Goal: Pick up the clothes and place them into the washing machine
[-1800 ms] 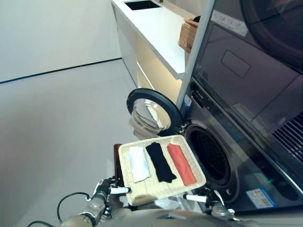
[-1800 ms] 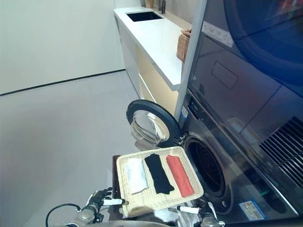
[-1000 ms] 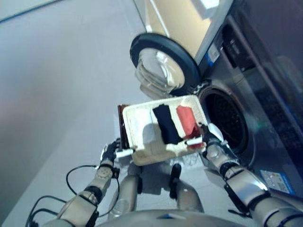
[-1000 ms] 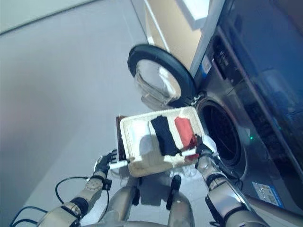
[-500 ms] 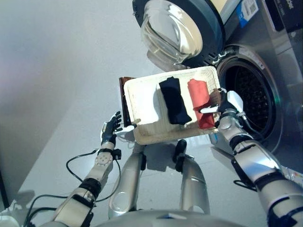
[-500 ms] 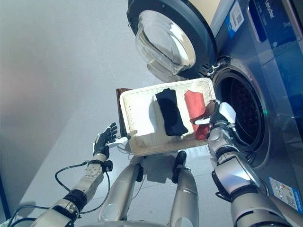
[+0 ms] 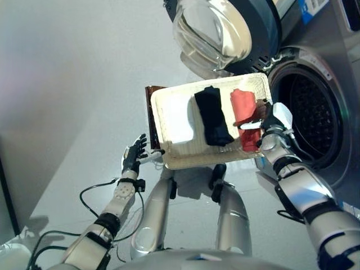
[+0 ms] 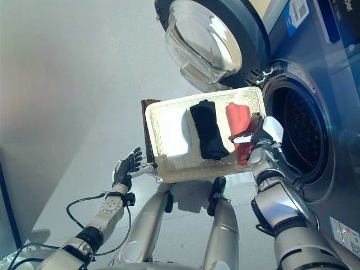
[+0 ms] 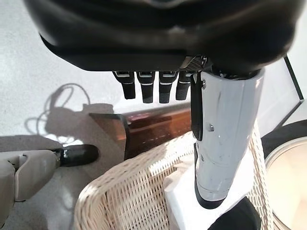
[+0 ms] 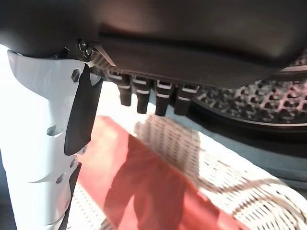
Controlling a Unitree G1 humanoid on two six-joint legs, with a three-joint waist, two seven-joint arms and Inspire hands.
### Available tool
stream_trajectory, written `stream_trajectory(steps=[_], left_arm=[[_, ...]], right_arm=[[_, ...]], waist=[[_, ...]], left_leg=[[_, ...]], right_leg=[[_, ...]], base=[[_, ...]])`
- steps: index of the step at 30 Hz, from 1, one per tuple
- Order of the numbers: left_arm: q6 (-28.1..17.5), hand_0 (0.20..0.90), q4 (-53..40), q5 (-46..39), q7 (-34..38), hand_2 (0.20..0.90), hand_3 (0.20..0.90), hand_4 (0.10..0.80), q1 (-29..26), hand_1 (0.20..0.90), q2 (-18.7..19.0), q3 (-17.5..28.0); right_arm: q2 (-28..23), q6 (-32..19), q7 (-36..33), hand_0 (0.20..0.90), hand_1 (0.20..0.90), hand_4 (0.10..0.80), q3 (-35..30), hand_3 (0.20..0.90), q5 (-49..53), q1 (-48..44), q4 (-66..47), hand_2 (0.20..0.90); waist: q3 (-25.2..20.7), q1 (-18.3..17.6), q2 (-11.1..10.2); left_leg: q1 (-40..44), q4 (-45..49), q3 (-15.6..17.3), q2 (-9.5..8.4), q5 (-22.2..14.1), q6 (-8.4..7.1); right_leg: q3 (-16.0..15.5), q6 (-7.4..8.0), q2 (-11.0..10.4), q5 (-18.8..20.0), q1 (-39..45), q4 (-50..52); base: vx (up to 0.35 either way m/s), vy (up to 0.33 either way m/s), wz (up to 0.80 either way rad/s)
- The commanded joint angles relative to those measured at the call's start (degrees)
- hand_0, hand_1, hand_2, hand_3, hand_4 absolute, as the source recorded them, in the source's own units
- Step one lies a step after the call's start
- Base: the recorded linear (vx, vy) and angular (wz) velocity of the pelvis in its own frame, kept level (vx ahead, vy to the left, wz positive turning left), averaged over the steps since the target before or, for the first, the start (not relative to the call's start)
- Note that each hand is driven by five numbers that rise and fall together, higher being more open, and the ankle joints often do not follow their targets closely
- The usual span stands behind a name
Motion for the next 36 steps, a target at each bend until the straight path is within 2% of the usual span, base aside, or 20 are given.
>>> stream_trajectory(steps=[1, 4, 13, 20, 36], left_arm=[[-4.39, 0.900, -3.31, -0.06, 1.58, 0.900, 0.900, 0.800, 0.04, 0.900, 1.43, -0.43], [-4.42, 0.900, -5.27, -0.55, 1.27, 0.900, 0.900, 0.800, 0.95, 0.900, 1.66, -0.80], [-4.20, 0.900, -4.95, -0.47, 1.52, 0.900, 0.900, 0.800, 1.12, 0.900, 2.17, -1.74], [-4.22, 0.900, -6.07, -0.11, 1.77, 0.900, 0.900, 0.800, 1.59, 0.900, 2.38, -2.34], [-4.68, 0.900, -3.27, 0.17, 2.91, 0.900, 0.900, 0.800, 1.02, 0.900, 1.34, -1.58]], right_arm=[[-3.79, -1.79, -3.71, 0.900, 0.900, 0.800, -0.24, 0.900, 5.77, -4.90, 0.36, 0.900], [-4.07, -3.15, -3.71, 0.900, 0.900, 0.800, -3.86, 0.900, 12.32, -5.54, 0.73, 0.900], [-3.21, -4.83, -4.29, 0.900, 0.900, 0.800, -7.74, 0.900, 20.23, -8.53, 2.32, 0.900], [-2.46, -4.93, -4.31, 0.900, 0.900, 0.800, -7.27, 0.900, 20.25, -8.96, 2.47, 0.900], [0.51, -5.76, -4.45, 0.900, 0.900, 0.800, -6.32, 0.900, 18.85, -5.83, -0.04, 0.900]], waist=[[-0.11, -0.19, 0.05], [-0.02, 0.38, 0.22], [0.22, 0.80, 0.92], [0.28, 0.85, 1.33], [-0.54, -0.09, -0.11]], left_leg=[[-1.59, 7.64, -0.05, -2.12, -9.26, -3.91], [-1.72, 7.18, -0.23, -2.25, -9.08, -3.82], [-2.73, 6.80, 0.08, -2.48, -9.02, -3.69], [-3.71, 7.23, 0.16, -2.72, -9.08, -3.56], [-3.51, 6.48, -0.24, -2.51, -8.59, -3.64]], right_leg=[[0.43, 2.18, -0.56, 9.56, 7.91, -17.20], [0.36, 2.27, -0.61, 9.70, 8.10, -17.85], [0.47, 2.29, -0.97, 9.95, 7.41, -18.53], [0.73, 2.34, -1.11, 10.21, 6.65, -18.67], [0.36, 2.46, -0.88, 10.61, 6.78, -19.08]], base=[[0.011, 0.006, 0.06], [0.021, 0.011, 0.05], [0.010, 0.026, 0.00], [0.001, 0.004, 0.00], [0.000, 0.000, 0.00]])
